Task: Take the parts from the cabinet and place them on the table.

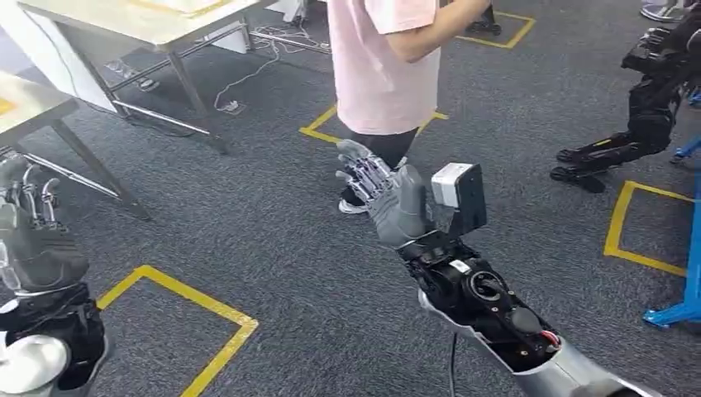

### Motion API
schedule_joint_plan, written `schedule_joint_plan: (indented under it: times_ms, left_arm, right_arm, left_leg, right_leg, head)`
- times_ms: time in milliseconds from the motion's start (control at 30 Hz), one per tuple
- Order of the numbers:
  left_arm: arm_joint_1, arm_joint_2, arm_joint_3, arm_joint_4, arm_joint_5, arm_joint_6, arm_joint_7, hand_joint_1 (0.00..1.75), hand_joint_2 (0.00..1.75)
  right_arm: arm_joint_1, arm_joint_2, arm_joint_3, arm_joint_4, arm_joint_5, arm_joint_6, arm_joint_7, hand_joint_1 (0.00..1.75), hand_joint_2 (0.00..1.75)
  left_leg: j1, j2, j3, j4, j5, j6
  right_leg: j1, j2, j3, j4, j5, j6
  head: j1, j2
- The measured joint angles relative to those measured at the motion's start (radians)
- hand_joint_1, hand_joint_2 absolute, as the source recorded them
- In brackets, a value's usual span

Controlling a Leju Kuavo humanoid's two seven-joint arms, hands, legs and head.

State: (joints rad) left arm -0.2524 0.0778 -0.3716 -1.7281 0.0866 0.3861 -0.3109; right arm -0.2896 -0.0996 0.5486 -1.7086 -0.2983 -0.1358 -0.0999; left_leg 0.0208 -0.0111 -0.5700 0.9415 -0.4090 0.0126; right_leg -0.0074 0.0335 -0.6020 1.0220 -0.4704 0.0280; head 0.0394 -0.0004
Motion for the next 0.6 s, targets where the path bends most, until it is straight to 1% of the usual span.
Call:
schedule_joint_plan:
  times_ms: [33, 67, 100, 133, 167, 200, 233, 267, 300, 333, 400, 433, 467, 500, 533, 567, 600]
  left_arm:
    - [0.000, 0.000, 0.000, 0.000, 0.000, 0.000, 0.003, 0.00, 0.00]
    - [0.001, 0.000, 0.000, 0.000, 0.000, 0.000, 0.004, 0.00, 0.00]
    - [0.001, 0.000, 0.000, 0.000, 0.000, 0.000, 0.006, 0.00, 0.00]
    - [0.001, -0.001, 0.000, 0.000, 0.000, 0.000, 0.008, 0.00, 0.00]
    - [0.001, -0.001, 0.000, 0.000, 0.000, 0.000, 0.009, 0.00, 0.00]
    - [0.000, -0.002, 0.000, 0.000, 0.000, 0.000, 0.010, 0.00, 0.00]
    - [0.000, -0.002, 0.000, 0.000, 0.000, 0.000, 0.010, 0.00, 0.00]
    - [-0.002, -0.003, 0.000, 0.000, 0.000, 0.000, 0.010, 0.00, 0.00]
    - [-0.005, -0.004, 0.000, 0.000, 0.000, 0.000, 0.010, 0.00, 0.00]
    - [-0.008, -0.004, 0.000, 0.000, 0.000, 0.000, 0.011, 0.00, 0.00]
    - [-0.009, -0.004, 0.000, 0.000, 0.000, 0.000, 0.012, 0.00, 0.00]
    - [-0.011, -0.004, 0.000, 0.000, 0.000, 0.000, 0.012, 0.00, 0.00]
    - [-0.015, -0.004, 0.000, 0.000, 0.000, 0.000, 0.012, 0.00, 0.00]
    - [-0.018, -0.004, 0.000, 0.000, 0.000, 0.000, 0.011, 0.00, 0.00]
    - [-0.019, -0.005, 0.000, 0.000, 0.000, 0.001, 0.011, 0.00, 0.00]
    - [-0.018, -0.004, 0.000, 0.000, 0.000, 0.001, 0.011, 0.00, 0.00]
    - [-0.017, -0.004, 0.000, 0.001, 0.001, 0.001, 0.011, 0.00, 0.00]
  right_arm:
    - [0.000, 0.000, 0.000, 0.000, 0.001, -0.002, 0.000, 0.00, 0.00]
    - [0.002, 0.000, 0.000, 0.000, 0.004, -0.004, 0.000, 0.00, 0.00]
    - [0.005, 0.000, 0.000, 0.000, 0.009, -0.005, 0.000, 0.00, 0.00]
    - [0.008, 0.000, 0.001, 0.000, 0.014, -0.007, 0.001, 0.00, 0.00]
    - [0.009, 0.000, 0.001, 0.000, 0.016, -0.008, 0.001, 0.00, 0.00]
    - [0.010, 0.000, 0.001, 0.000, 0.016, -0.009, 0.001, 0.00, 0.00]
    - [0.009, 0.000, 0.001, -0.001, 0.016, -0.010, 0.001, 0.00, 0.00]
    - [0.009, 0.000, 0.001, -0.002, 0.016, -0.010, 0.001, 0.00, 0.00]
    - [0.008, 0.001, 0.001, -0.002, 0.016, -0.010, 0.001, 0.00, 0.00]
    - [0.007, 0.003, 0.002, -0.002, 0.016, -0.010, 0.000, 0.00, 0.00]
    - [0.010, 0.004, 0.002, -0.002, 0.016, -0.010, 0.002, 0.00, 0.00]
    - [0.009, 0.004, 0.002, -0.002, 0.016, -0.010, 0.003, 0.00, 0.00]
    - [0.009, 0.008, 0.002, -0.005, 0.016, -0.010, 0.003, 0.00, 0.00]
    - [0.007, 0.008, 0.002, -0.007, 0.016, -0.010, 0.002, 0.00, 0.00]
    - [0.005, 0.009, 0.002, -0.007, 0.016, -0.010, 0.003, 0.00, 0.00]
    - [0.005, 0.010, 0.002, -0.007, 0.016, -0.010, 0.005, 0.00, 0.00]
    - [0.005, 0.010, 0.002, -0.007, 0.016, -0.010, 0.006, 0.00, 0.00]
  left_leg:
    - [-0.002, 0.008, 0.000, 0.000, -0.001, 0.002]
    - [-0.003, 0.016, 0.000, 0.001, -0.002, 0.003]
    - [-0.004, 0.025, -0.001, 0.001, -0.002, 0.004]
    - [-0.004, 0.034, 0.001, 0.001, -0.003, 0.004]
    - [-0.004, 0.040, 0.002, 0.002, -0.004, 0.003]
    - [-0.004, 0.048, 0.006, 0.002, -0.007, 0.002]
    - [-0.003, 0.055, 0.010, 0.002, -0.010, -0.002]
    - [-0.005, 0.060, 0.015, 0.002, -0.013, -0.006]
    - [-0.013, 0.066, 0.014, 0.004, -0.015, -0.011]
    - [-0.014, 0.071, 0.010, 0.008, -0.016, -0.014]
    - [-0.014, 0.087, 0.011, 0.004, -0.012, -0.024]
    - [-0.014, 0.096, 0.012, 0.006, -0.015, -0.029]
    - [-0.008, 0.079, 0.009, 0.018, -0.030, -0.037]
    - [-0.008, 0.046, -0.009, 0.061, -0.059, -0.040]
    - [-0.008, 0.029, -0.044, 0.136, -0.098, -0.042]
    - [-0.008, 0.021, -0.087, 0.225, -0.137, -0.045]
    - [-0.008, 0.018, -0.129, 0.307, -0.165, -0.046]
  right_leg:
    - [-0.002, -0.013, -0.036, 0.086, -0.043, 0.005]
    - [-0.004, -0.020, -0.079, 0.181, -0.082, 0.008]
    - [-0.005, -0.023, -0.113, 0.255, -0.106, 0.011]
    - [-0.006, -0.025, -0.123, 0.275, -0.102, 0.011]
    - [-0.007, -0.026, -0.109, 0.246, -0.078, 0.012]
    - [-0.007, -0.030, -0.069, 0.169, -0.033, 0.011]
    - [-0.007, -0.040, -0.016, 0.065, 0.017, 0.008]
    - [-0.006, -0.065, 0.033, -0.034, 0.054, 0.004]
    - [0.007, -0.087, 0.048, -0.061, 0.034, 0.003]
    - [0.005, -0.079, 0.056, -0.071, 0.034, -0.007]
    - [0.008, -0.063, 0.048, -0.065, 0.037, -0.016]
    - [0.005, -0.053, 0.048, -0.070, 0.041, -0.022]
    - [-0.001, -0.047, 0.053, -0.076, 0.046, -0.030]
    - [-0.001, -0.040, 0.052, -0.077, 0.047, -0.036]
    - [-0.001, -0.035, 0.051, -0.077, 0.048, -0.040]
    - [-0.001, -0.028, 0.049, -0.077, 0.048, -0.042]
    - [0.000, -0.020, 0.048, -0.076, 0.049, -0.043]
  head:
    - [0.010, 0.000]
    - [0.013, 0.000]
    - [0.014, 0.000]
    - [0.018, 0.000]
    - [0.021, 0.000]
    - [0.025, 0.000]
    - [0.032, 0.000]
    - [0.037, 0.000]
    - [0.037, 0.000]
    - [0.036, 0.000]
    - [0.028, 0.000]
    - [0.027, 0.000]
    - [0.025, 0.000]
    - [0.019, 0.000]
    - [0.013, 0.000]
    - [0.004, 0.000]
    - [-0.001, 0.000]
